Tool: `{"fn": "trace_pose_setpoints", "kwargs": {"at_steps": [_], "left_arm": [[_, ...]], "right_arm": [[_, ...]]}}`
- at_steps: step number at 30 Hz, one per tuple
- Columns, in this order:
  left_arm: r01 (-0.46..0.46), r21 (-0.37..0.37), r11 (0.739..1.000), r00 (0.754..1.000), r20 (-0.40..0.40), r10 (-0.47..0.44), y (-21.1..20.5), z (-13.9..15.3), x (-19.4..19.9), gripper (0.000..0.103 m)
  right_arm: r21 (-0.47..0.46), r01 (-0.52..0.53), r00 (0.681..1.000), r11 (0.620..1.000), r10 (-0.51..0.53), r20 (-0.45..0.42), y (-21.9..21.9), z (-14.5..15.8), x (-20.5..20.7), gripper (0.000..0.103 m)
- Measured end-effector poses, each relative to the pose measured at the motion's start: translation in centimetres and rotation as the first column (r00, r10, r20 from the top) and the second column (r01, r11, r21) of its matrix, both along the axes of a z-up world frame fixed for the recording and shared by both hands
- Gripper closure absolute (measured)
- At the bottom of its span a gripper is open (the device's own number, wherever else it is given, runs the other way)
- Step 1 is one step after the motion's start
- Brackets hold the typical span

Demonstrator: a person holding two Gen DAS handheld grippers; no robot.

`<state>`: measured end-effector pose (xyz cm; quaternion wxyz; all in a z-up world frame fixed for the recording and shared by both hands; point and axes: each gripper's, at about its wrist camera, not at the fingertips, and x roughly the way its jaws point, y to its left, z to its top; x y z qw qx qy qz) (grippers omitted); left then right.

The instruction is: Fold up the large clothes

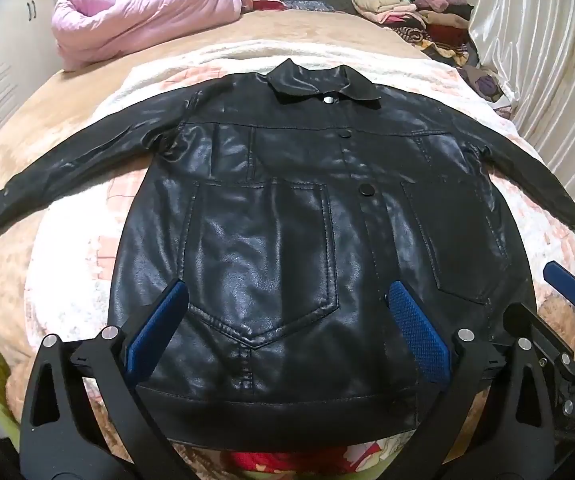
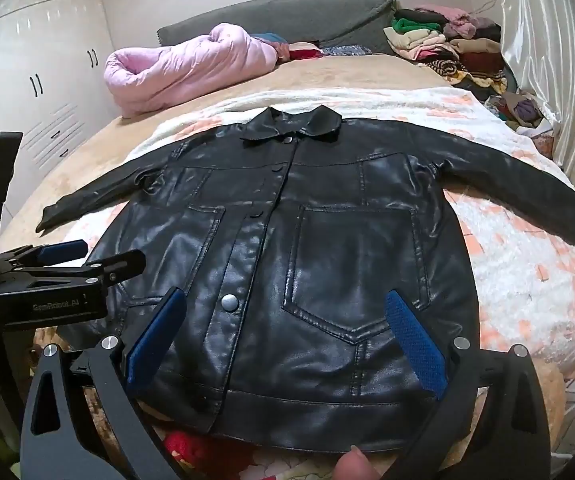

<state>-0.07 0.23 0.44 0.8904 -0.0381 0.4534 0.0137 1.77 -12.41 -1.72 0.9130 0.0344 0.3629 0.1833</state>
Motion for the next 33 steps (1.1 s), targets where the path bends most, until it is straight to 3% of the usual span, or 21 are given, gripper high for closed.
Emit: {"fn": "trace_pose_setpoints", "kwargs": {"at_steps": [33], "left_arm": [[0.005,0.005,1.000,1.000,0.023,-0.005,0.65,0.54,-0.11,0.009]], "right_arm": [[-0.026,0.011,1.000,1.000,-0.011,0.004,0.11,0.03,-0.19,0.004]]}}
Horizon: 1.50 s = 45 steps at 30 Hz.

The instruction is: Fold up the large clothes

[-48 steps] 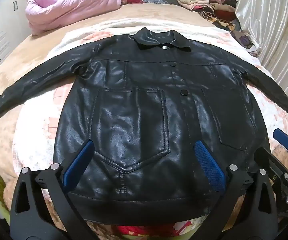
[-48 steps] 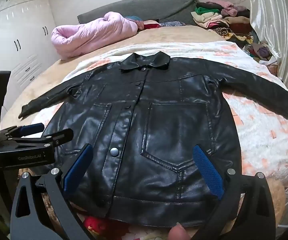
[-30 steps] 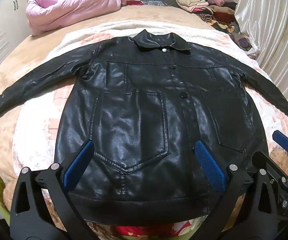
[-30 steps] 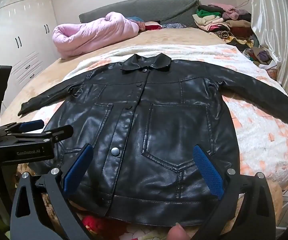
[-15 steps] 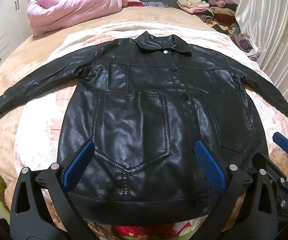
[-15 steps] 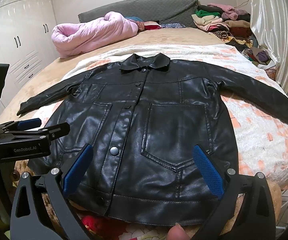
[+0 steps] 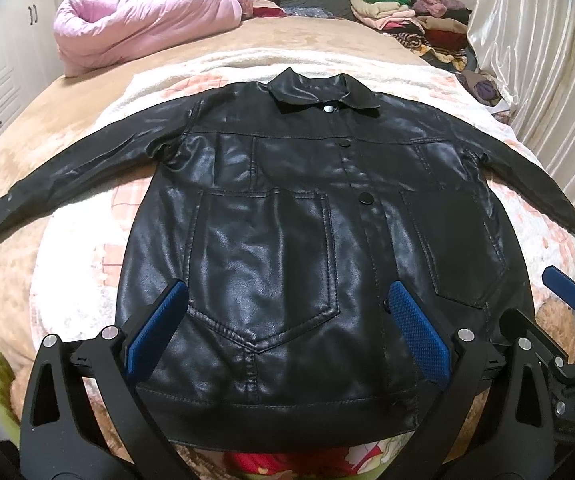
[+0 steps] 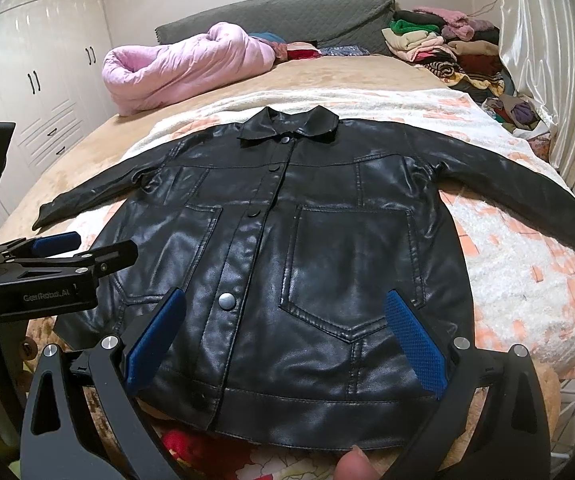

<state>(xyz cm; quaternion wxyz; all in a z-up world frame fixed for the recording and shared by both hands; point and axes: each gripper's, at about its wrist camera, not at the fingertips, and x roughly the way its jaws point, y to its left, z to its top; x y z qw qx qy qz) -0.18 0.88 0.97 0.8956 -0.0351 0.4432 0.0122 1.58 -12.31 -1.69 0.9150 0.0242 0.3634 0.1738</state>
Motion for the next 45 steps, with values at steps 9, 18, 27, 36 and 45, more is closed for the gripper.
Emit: {"fn": "trace_pose_setpoints", "kwargs": {"at_steps": [9,18,27,36,45], "left_arm": [[0.011,0.003,1.000,1.000,0.008,-0.011,-0.5,0.0,0.0,0.009],[0.014,0.002,1.000,1.000,0.007,-0.014,-0.7,0.1,0.2,0.009],[0.016,0.004,1.000,1.000,0.007,-0.016,-0.6,0.1,0.3,0.009],[0.017,0.005,1.000,1.000,-0.002,-0.017,-0.6,-0.1,1.2,0.009],[0.003,0.010,1.000,1.000,-0.003,-0.003,-0.3,0.2,2.7,0.009]], "right_arm": [[-0.002,0.007,1.000,1.000,-0.007,0.001,-0.2,0.2,-0.1,0.004],[-0.007,0.010,1.000,1.000,-0.010,0.005,-0.1,0.3,0.1,0.004],[-0.009,0.010,1.000,1.000,-0.010,-0.001,-0.1,0.3,0.3,0.004],[-0.006,0.016,1.000,1.000,-0.016,-0.012,-0.2,0.1,1.0,0.004],[-0.001,0.014,1.000,1.000,-0.014,-0.013,0.1,0.9,2.8,0.004]]}}
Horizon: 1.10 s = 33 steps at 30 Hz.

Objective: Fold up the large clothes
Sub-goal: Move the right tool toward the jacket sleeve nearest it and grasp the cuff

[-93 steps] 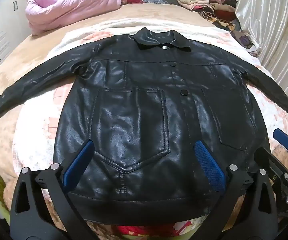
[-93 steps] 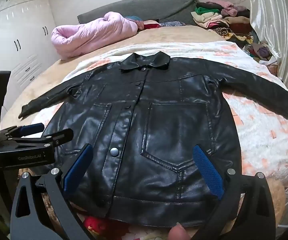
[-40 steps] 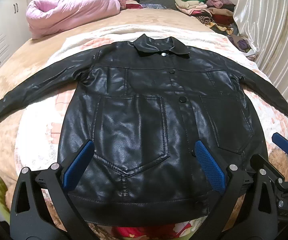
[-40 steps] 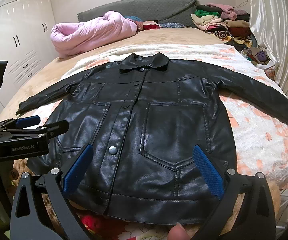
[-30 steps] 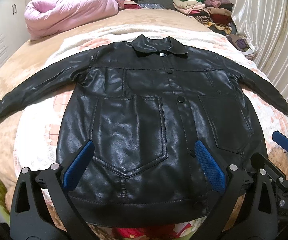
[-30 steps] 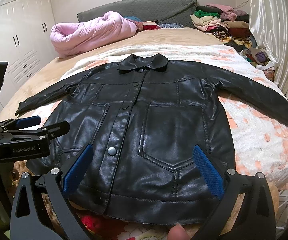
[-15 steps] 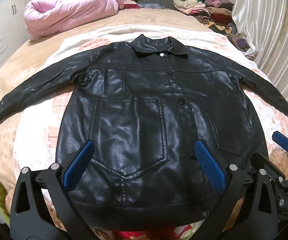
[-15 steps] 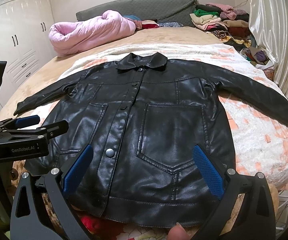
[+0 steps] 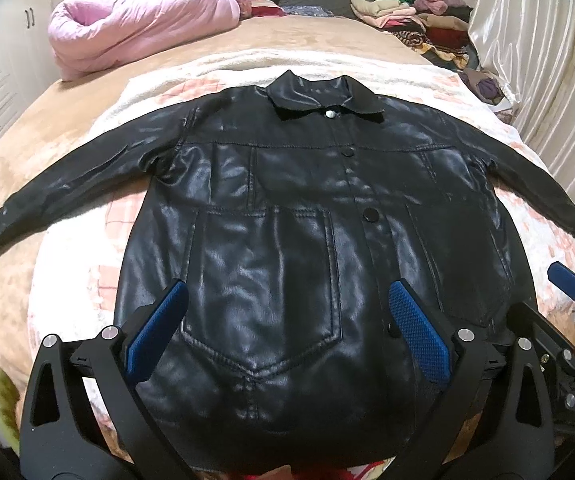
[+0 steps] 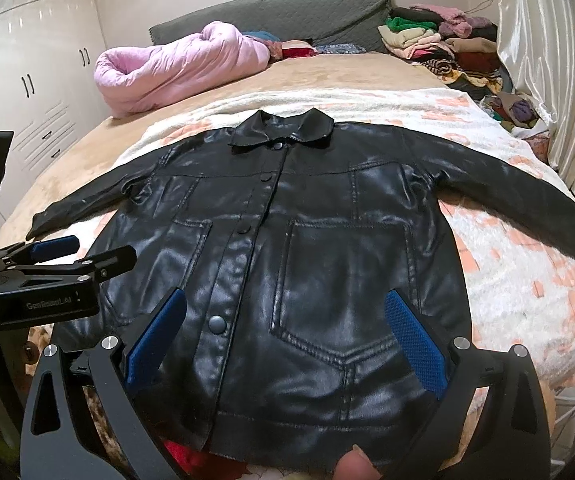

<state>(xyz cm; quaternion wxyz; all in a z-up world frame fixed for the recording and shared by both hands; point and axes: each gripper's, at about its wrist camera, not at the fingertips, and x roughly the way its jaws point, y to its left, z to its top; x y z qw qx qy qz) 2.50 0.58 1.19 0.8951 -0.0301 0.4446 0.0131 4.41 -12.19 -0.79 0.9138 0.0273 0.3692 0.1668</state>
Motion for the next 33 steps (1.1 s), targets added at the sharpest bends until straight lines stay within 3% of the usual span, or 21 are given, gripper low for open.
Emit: {"fn": "trace_pose_setpoints", "kwargs": {"at_steps": [5,9,33], "left_arm": [[-0.010,-0.012,1.000,1.000,0.010,0.011,0.6,0.6,1.8,0.009],[-0.022,0.044,0.999,0.999,0.035,0.021,0.7,1.1,3.0,0.009],[-0.042,-0.052,0.998,0.998,0.046,0.044,2.5,2.8,10.8,0.009]], "right_arm": [[0.014,0.002,1.000,1.000,-0.002,0.000,0.3,0.8,1.9,0.004],[0.019,0.007,1.000,1.000,-0.007,0.008,0.5,1.5,3.4,0.004],[0.080,0.081,0.993,0.994,-0.087,0.082,-1.4,5.7,11.4,0.004]]}}
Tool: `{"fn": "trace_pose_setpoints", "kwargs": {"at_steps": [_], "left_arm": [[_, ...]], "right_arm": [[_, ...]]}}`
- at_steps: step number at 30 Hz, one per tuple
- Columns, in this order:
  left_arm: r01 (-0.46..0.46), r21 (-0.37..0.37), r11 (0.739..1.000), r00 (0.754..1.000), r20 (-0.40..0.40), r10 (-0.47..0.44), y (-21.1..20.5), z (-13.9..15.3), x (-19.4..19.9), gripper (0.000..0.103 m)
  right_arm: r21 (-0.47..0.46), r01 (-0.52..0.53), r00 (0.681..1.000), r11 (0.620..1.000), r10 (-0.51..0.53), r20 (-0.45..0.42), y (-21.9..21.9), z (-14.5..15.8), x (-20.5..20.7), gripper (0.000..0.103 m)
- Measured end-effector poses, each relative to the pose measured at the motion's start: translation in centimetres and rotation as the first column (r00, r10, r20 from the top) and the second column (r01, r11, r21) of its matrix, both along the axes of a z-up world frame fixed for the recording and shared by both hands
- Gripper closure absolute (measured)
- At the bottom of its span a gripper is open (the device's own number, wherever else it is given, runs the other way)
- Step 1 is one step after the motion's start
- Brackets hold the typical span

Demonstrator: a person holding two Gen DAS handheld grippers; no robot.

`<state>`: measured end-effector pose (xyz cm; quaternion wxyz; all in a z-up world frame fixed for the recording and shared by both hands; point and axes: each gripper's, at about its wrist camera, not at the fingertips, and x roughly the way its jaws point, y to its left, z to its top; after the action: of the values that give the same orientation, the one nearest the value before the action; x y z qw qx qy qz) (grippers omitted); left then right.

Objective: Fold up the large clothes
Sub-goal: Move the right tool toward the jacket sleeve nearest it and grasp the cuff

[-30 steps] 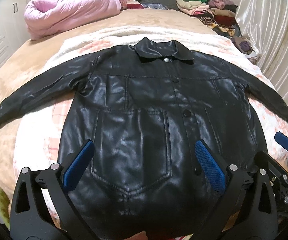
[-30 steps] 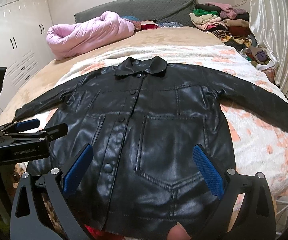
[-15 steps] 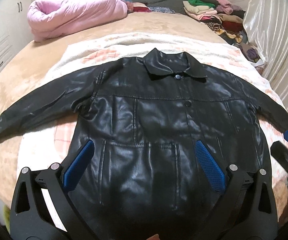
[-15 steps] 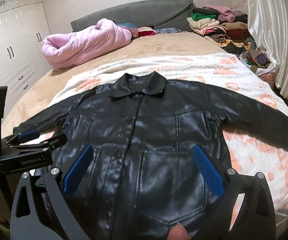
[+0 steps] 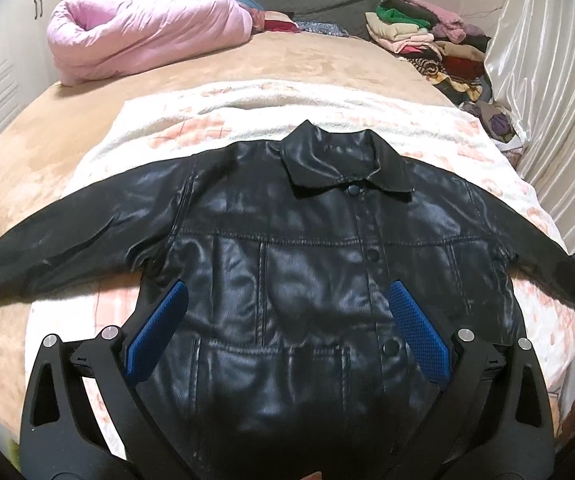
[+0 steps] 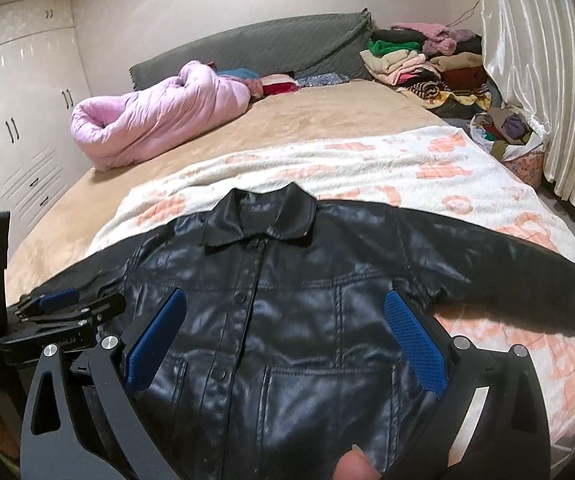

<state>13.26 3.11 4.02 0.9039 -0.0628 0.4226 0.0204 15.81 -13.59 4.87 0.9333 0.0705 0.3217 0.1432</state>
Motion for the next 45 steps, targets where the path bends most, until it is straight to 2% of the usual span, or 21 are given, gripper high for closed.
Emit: {"fn": "trace_pose_setpoints", "kwargs": {"at_steps": [13,23,36,45], "left_arm": [[0.012,-0.017,1.000,1.000,-0.004,-0.012,-0.9,0.5,4.1,0.009],[0.041,-0.047,0.998,0.998,-0.042,-0.043,-2.7,-0.8,7.7,0.009],[0.089,-0.043,0.995,0.991,-0.092,-0.093,-6.3,-3.3,10.3,0.009],[0.130,-0.032,0.991,0.983,-0.127,-0.133,-8.9,-5.2,10.7,0.009]], "right_arm": [[0.029,0.100,0.995,0.995,-0.101,0.004,-3.2,0.1,3.7,0.004],[0.025,0.217,0.976,0.976,-0.216,-0.023,-7.9,-1.6,6.3,0.004],[0.048,0.392,0.917,0.919,-0.386,-0.101,-15.4,-5.4,7.4,0.004],[0.079,0.534,0.841,0.842,-0.519,-0.150,-21.6,-7.7,6.9,0.004]]}}
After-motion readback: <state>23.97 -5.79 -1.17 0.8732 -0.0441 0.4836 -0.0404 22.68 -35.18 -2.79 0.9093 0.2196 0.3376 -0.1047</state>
